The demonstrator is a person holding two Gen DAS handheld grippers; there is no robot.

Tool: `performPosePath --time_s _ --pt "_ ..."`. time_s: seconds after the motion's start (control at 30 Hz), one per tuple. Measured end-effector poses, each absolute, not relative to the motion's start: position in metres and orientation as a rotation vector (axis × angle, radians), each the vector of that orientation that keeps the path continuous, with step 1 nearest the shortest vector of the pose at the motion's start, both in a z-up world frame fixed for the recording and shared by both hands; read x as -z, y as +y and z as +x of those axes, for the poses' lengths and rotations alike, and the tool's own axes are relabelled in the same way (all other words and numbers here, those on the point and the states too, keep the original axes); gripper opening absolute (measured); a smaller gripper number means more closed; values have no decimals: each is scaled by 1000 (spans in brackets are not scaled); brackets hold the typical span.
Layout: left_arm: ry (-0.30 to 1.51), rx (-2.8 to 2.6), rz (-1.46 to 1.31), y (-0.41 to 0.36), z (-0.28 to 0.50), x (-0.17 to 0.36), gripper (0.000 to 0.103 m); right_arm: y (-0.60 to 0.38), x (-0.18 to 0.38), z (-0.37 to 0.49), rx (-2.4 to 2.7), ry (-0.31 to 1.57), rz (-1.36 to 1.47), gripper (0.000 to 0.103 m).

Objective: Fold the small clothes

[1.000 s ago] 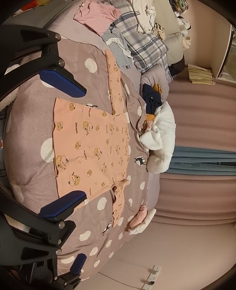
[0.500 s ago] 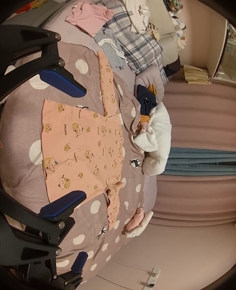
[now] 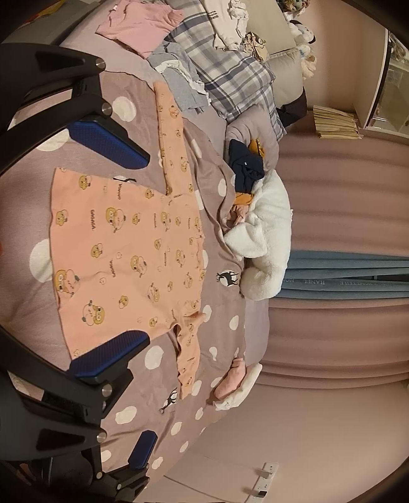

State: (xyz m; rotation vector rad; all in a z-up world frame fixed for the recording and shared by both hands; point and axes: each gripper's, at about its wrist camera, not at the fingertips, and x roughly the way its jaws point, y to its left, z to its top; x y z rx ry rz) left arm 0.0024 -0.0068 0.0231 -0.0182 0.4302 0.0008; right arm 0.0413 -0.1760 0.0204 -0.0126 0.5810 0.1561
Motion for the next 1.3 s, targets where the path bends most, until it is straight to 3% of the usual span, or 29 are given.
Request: performPosePath --time_s 0.9,1.3 --pt "460 -4 -54 -3 23 -11 103 -195 -9 64 -138 585 20 102" --pt "440 66 -75 6 100 8 103 -257 4 134 -73 620 98 102"
